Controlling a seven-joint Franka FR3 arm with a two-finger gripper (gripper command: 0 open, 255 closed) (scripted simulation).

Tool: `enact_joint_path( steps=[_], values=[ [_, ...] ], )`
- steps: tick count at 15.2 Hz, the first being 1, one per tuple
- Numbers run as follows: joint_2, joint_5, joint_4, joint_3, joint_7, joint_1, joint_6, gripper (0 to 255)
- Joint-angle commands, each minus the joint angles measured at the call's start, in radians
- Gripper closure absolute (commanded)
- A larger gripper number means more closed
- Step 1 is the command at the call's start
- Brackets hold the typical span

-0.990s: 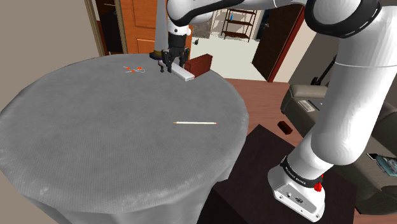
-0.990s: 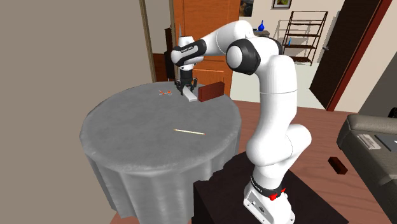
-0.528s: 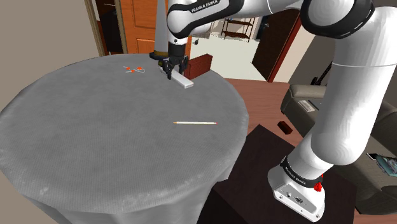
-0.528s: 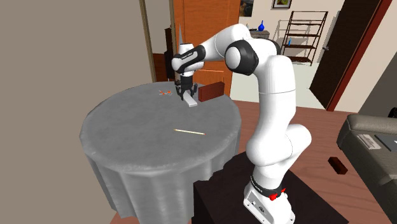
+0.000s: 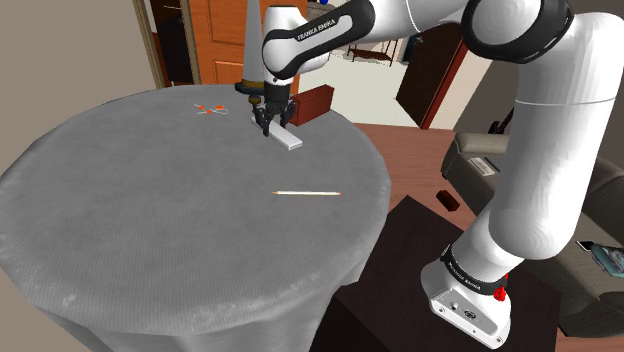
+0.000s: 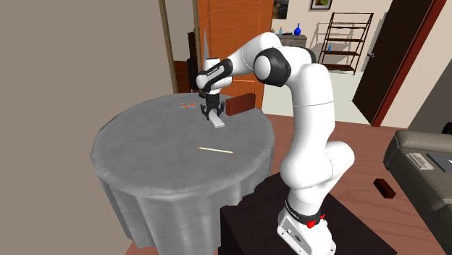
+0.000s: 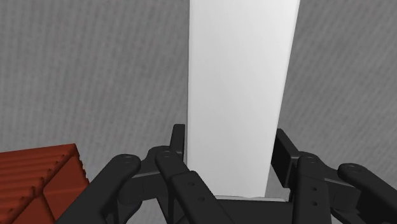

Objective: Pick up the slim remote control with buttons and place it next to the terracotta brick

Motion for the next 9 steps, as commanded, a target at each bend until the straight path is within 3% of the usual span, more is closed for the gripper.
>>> enact_joint_path(
  steps=[1, 7, 8, 9],
  values=[
    [0.005, -0.001, -0.003, -0.001, -0.001, 0.0, 0.009, 255],
    [0.006, -0.001, -0.003, -0.001, -0.001, 0.0, 0.009, 255],
    [0.006, -0.001, -0.002, -0.001, -0.001, 0.0, 0.009, 0],
    [0.005, -0.001, -0.003, -0.001, -0.001, 0.0, 0.009, 0]
  ],
)
